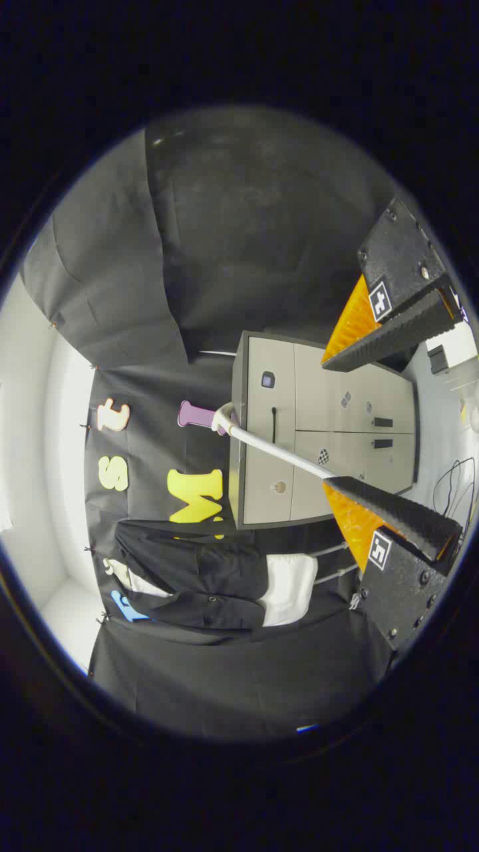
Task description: Iron the clothes twice with a garment steamer, once on the left side and once on the right side.
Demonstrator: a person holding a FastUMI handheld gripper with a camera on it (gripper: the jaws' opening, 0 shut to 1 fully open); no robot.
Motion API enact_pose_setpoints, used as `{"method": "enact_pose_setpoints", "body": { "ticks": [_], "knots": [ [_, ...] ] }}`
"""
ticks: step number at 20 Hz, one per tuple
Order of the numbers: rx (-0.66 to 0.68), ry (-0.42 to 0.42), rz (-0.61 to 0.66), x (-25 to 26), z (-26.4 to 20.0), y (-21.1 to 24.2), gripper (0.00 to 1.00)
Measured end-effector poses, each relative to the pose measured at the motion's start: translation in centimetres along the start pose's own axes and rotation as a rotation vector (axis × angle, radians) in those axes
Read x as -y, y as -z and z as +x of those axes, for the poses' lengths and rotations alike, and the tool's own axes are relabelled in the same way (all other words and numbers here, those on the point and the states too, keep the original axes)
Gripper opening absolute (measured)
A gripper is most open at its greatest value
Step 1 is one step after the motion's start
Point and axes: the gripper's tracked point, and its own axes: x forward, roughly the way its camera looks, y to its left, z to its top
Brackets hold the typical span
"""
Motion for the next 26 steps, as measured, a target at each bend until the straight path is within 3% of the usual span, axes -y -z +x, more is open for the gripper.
{"method": "enact_pose_setpoints", "body": {
  "ticks": [16, 26],
  "knots": [
    [-0.034, 0.057, -0.017, -1.9, -0.4, -0.3, 0.99],
    [-0.041, 0.062, 0.001, -0.6, 6.2, -4.8, 0.99]
  ]
}}
